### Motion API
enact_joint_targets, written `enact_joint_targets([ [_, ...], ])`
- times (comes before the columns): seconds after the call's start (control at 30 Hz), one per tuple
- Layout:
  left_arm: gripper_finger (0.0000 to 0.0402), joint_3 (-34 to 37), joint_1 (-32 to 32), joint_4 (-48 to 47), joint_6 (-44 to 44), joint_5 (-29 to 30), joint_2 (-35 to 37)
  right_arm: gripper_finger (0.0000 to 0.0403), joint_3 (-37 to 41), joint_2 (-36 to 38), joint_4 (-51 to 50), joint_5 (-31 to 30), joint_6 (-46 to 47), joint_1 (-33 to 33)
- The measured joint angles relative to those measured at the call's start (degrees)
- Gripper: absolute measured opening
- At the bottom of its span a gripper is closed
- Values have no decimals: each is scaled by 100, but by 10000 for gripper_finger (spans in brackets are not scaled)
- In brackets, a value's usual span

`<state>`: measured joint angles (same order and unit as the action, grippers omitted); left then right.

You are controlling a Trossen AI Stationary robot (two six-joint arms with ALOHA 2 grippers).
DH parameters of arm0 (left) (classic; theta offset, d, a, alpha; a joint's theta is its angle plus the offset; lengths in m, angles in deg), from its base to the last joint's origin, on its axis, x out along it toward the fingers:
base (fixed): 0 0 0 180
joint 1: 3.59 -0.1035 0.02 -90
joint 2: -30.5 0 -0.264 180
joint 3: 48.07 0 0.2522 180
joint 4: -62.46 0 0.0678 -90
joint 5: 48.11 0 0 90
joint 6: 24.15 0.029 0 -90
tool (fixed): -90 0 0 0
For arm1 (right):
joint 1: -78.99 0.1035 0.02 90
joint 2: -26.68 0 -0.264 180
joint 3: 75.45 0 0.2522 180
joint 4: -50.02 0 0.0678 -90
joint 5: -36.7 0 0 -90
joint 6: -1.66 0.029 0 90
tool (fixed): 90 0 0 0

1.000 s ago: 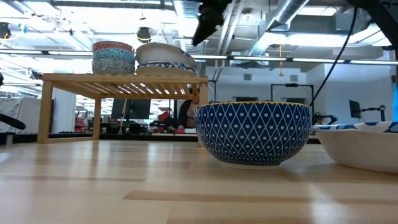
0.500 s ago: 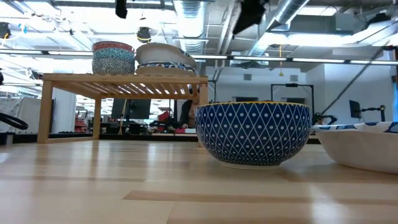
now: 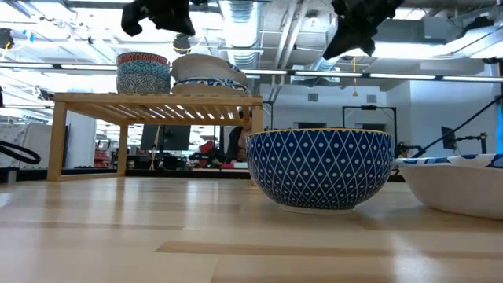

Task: Place and stack bowls onto a shelf
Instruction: Stack the large white bowl on top of the white bowls on the shelf, then stack the small yellow bowl on top of the small blue bowl on the shelf

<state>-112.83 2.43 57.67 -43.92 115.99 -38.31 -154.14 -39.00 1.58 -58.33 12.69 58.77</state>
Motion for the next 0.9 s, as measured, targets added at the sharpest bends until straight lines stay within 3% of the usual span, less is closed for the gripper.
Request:
enact_joint_targets([
  [0.2,0,-2,-301,219,15,-463,-593,18,0,0,107,-242,72,249],
  [0.47,0,-2,-357,469,-38,-179,-1201,18,0,-28,84,-252,116,423],
  [0.73,0,-4,-421,461,-377,-349,-1276,26,0,-28,87,-260,116,563],
  [0.9,0,-323,-294,595,124,-788,-839,20,0,118,-25,-251,111,611],
])
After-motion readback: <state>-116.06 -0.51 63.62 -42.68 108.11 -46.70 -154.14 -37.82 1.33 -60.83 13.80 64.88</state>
